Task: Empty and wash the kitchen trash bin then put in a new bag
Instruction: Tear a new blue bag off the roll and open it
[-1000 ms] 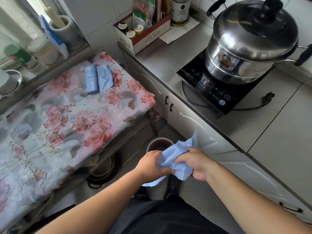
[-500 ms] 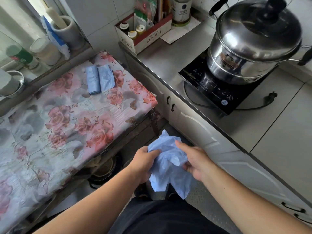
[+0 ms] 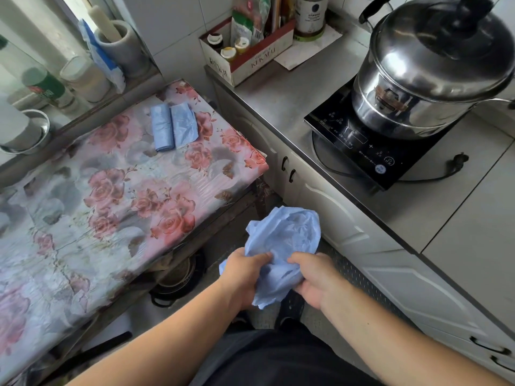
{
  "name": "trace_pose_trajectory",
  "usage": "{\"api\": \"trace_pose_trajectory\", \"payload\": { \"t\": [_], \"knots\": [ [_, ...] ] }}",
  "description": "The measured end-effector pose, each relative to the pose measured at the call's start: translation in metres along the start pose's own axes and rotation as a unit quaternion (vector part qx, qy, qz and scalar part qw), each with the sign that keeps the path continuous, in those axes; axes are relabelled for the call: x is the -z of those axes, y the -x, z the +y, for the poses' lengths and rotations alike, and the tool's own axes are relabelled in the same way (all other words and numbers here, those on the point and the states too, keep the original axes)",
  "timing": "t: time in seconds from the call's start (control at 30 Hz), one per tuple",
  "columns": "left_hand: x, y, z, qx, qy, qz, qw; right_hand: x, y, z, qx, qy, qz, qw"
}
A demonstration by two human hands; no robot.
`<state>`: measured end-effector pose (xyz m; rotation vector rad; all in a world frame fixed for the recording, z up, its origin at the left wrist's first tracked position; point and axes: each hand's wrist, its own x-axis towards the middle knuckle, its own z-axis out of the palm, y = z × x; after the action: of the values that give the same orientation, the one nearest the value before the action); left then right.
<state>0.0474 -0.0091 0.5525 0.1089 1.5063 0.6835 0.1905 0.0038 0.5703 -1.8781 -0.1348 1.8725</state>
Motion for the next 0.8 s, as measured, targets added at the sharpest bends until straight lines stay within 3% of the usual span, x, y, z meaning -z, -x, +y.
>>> {"api": "trace_pose_trajectory", "payload": {
  "t": [0.1,0.23,0.37,0.53,0.8],
  "knots": [
    [0.015,-0.004,0.01,0.001,0.043,0.03,0.999,0.009,-0.008,-0.007,-0.009,-0.045,0.02,0.999],
    [0.032,-0.004,0.021,0.036,0.12,0.011,0.992,0.021,-0.019,-0.016,-0.025,-0.116,0.058,0.991],
    [0.047,-0.006,0.024,0.056,0.129,-0.008,0.99,0.031,-0.027,-0.021,0.002,-0.101,0.062,0.993],
    [0.061,-0.009,0.032,0.0,0.013,0.037,0.999,0.048,-0.026,-0.032,-0.011,-0.072,0.081,0.994],
    [0.074,-0.01,0.053,-0.124,-0.131,0.083,0.98,0.058,-0.016,-0.046,0.031,0.046,-0.036,0.998]
  ]
}}
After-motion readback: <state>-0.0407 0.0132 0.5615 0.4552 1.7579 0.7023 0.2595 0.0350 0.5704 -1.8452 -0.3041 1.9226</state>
